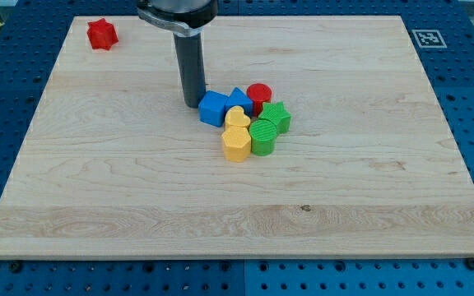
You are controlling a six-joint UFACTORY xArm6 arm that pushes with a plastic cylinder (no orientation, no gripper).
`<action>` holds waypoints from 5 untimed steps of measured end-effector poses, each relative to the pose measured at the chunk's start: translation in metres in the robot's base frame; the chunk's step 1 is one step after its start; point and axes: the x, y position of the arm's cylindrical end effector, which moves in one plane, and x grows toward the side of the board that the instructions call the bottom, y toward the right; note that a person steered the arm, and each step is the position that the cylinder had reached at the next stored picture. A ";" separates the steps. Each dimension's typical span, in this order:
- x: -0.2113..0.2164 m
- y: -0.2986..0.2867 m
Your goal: Adjust the group of blocks to the center of the board
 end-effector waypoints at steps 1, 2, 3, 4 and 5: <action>-0.046 0.003; -0.066 0.054; -0.054 0.118; -0.029 0.138; -0.025 0.131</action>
